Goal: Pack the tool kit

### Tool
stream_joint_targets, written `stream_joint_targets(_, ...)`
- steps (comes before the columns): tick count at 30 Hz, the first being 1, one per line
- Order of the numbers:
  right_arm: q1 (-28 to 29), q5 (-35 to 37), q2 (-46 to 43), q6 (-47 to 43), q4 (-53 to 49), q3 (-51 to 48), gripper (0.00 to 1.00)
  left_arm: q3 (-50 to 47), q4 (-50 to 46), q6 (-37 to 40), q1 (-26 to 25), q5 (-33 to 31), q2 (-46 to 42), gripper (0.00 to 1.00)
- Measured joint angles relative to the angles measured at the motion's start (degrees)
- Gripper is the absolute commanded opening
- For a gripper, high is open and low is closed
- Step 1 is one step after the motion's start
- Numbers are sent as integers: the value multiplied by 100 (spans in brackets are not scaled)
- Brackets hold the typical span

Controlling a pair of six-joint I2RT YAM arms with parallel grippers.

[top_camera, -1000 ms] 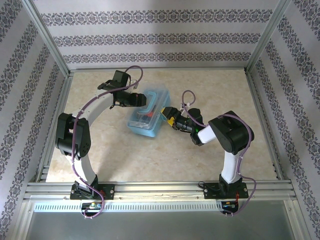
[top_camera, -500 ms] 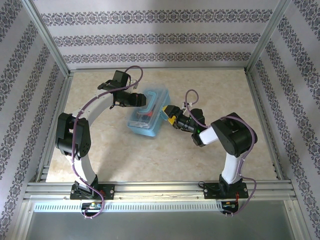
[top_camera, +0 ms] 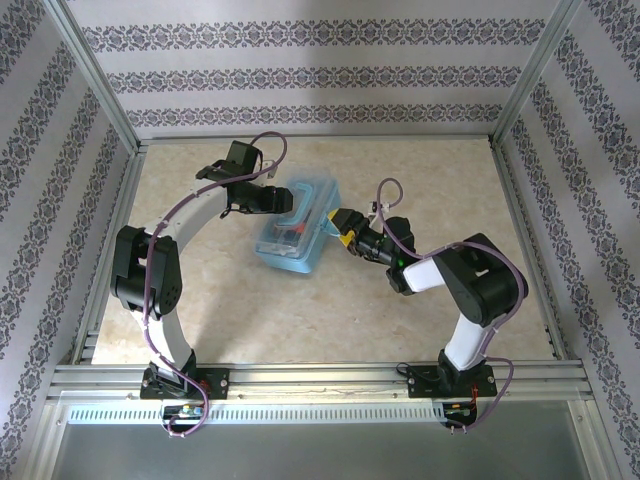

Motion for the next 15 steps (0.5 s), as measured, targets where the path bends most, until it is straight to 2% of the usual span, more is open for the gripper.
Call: stream_joint_targets(15, 103, 94, -138, -306, -476, 61, 73, 7, 0, -4, -81, -109, 0, 41)
